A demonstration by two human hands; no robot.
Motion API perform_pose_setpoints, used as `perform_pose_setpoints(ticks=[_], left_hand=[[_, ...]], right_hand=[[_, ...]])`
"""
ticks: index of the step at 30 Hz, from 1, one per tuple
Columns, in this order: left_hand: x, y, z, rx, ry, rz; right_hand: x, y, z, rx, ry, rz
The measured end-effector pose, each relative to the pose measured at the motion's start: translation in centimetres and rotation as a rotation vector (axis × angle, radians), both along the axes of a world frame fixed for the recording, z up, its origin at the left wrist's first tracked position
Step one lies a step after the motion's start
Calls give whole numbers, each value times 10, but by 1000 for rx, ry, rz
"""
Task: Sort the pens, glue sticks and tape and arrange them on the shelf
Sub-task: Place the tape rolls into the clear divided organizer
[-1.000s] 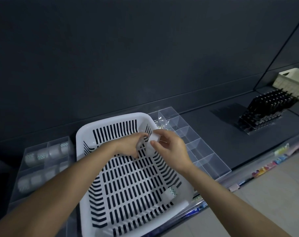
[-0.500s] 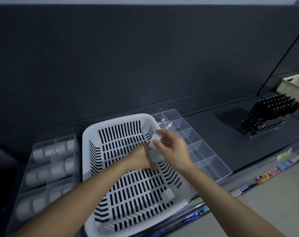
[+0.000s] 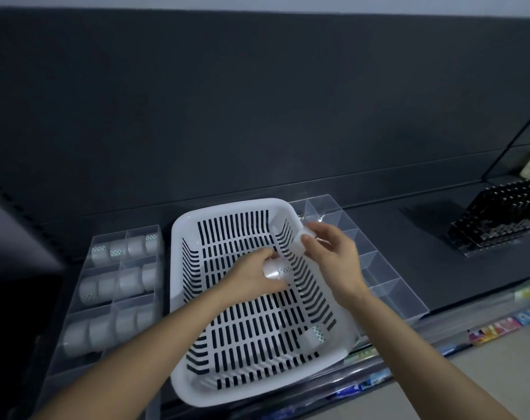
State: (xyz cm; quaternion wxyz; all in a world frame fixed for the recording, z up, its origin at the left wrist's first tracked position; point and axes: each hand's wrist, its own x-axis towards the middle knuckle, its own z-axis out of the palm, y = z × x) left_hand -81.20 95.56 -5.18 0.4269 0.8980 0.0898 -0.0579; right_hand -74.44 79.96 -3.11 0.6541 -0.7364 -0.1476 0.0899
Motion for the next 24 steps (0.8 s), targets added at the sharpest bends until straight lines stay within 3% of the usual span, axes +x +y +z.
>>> perform_pose_setpoints(ticks=[3,8,11,15,20,24], left_hand=[[-17,17,12,27,-16,41],[-44,34,16,100,-34,58],[-56,39,13,104,-50,58],[-67,44,9,102,-49,48],[-70,45,8,73,-80,83],[-70,45,8,44,-108,99]], right_hand=[[-2,-4,13,-205,-53,234],[-13,-6,38,-940,-432,908],[-25,0,39,-1143,-392,1098],[-33,10,33,-1421,-329,1182],[-41,20,25,-1516,-173,1221],[-34,21,21,-1383,-92,1199]])
